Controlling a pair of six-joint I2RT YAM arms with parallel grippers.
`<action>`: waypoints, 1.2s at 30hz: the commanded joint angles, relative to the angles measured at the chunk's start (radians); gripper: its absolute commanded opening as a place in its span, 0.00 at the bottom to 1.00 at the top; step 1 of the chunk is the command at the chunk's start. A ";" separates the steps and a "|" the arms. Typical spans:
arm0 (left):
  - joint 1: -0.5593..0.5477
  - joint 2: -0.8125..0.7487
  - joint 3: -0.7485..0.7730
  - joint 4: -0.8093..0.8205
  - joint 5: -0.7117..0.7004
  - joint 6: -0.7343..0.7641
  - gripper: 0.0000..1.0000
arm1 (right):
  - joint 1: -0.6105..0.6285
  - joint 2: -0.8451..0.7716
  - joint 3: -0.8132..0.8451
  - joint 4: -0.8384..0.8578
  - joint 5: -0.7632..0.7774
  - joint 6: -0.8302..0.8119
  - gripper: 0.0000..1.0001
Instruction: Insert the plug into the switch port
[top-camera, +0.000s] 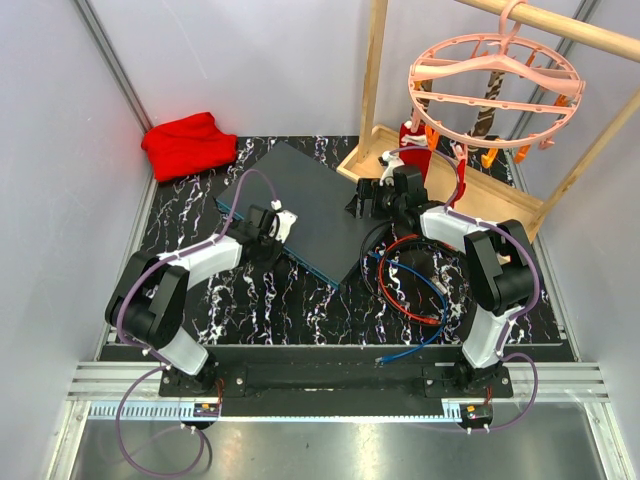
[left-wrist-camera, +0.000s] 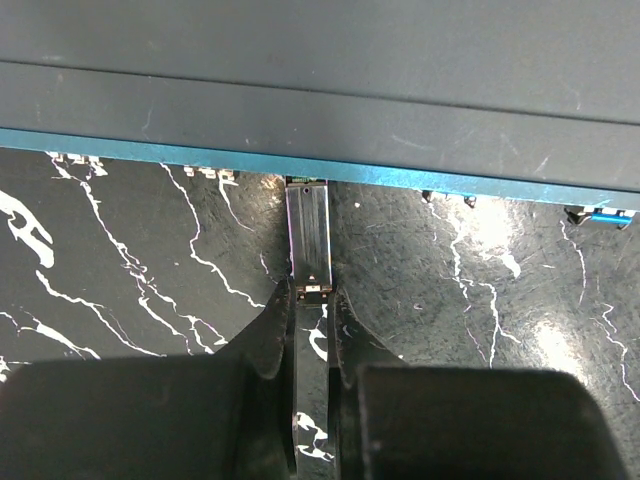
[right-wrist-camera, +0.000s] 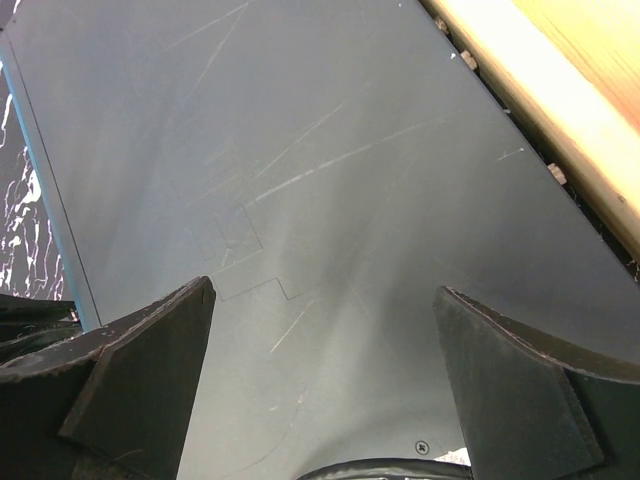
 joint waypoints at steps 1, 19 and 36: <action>0.010 -0.022 0.007 0.064 0.038 0.020 0.00 | -0.003 0.007 0.030 0.047 -0.016 -0.016 1.00; 0.008 -0.024 0.020 0.032 0.152 0.063 0.00 | -0.003 0.012 0.019 0.063 -0.033 0.002 1.00; 0.010 0.039 0.090 0.023 0.181 0.132 0.00 | -0.005 0.039 0.039 0.070 -0.091 -0.016 1.00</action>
